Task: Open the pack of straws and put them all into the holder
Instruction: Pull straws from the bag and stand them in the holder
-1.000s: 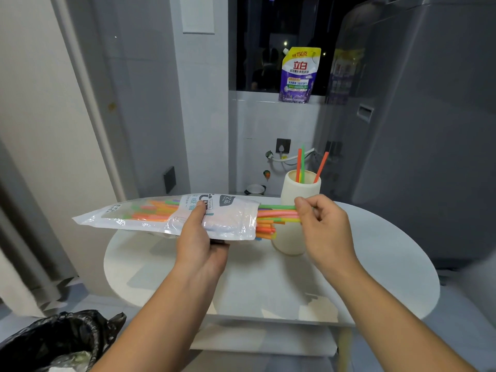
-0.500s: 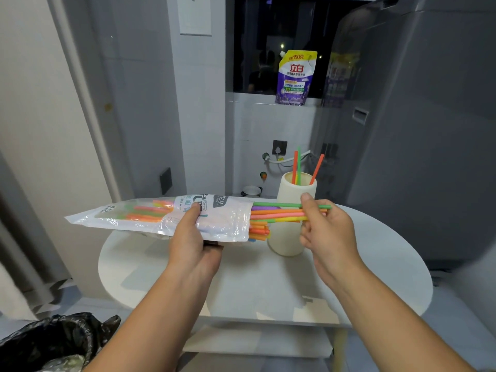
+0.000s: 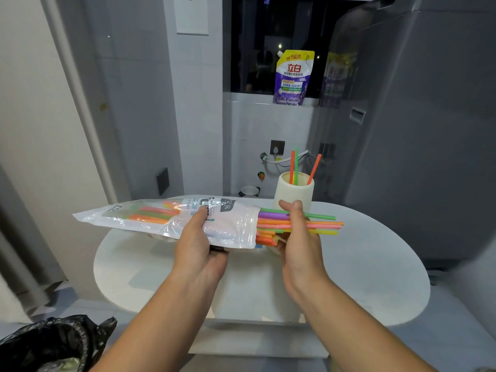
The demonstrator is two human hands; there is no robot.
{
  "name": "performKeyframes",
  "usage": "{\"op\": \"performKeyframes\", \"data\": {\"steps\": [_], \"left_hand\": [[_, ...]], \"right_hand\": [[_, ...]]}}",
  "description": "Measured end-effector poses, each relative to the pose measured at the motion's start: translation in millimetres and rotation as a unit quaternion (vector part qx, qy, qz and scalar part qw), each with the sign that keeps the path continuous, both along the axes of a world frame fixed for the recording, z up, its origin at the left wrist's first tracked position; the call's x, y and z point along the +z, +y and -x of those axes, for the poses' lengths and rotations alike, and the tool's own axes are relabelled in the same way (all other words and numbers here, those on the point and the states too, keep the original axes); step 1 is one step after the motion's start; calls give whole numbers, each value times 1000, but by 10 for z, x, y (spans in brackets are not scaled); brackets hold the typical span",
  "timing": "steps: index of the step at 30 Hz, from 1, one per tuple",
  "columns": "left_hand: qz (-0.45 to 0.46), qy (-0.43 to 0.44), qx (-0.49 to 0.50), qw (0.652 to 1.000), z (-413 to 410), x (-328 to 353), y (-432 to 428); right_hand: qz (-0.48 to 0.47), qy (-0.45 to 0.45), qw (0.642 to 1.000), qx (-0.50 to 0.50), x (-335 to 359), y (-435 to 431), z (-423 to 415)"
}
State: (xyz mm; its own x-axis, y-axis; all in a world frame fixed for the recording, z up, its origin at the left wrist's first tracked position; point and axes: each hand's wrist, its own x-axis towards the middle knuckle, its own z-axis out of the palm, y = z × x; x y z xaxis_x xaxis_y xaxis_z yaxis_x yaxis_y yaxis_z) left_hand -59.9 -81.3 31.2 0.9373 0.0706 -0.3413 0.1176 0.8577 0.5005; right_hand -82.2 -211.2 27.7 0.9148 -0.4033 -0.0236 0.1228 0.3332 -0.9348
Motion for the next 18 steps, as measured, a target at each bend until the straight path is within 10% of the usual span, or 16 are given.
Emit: {"op": "performKeyframes", "data": {"steps": [18], "left_hand": [[10,11,41,999,-114,-20,208]], "right_hand": [[42,-10,999,10,374,-494,-89]]}}
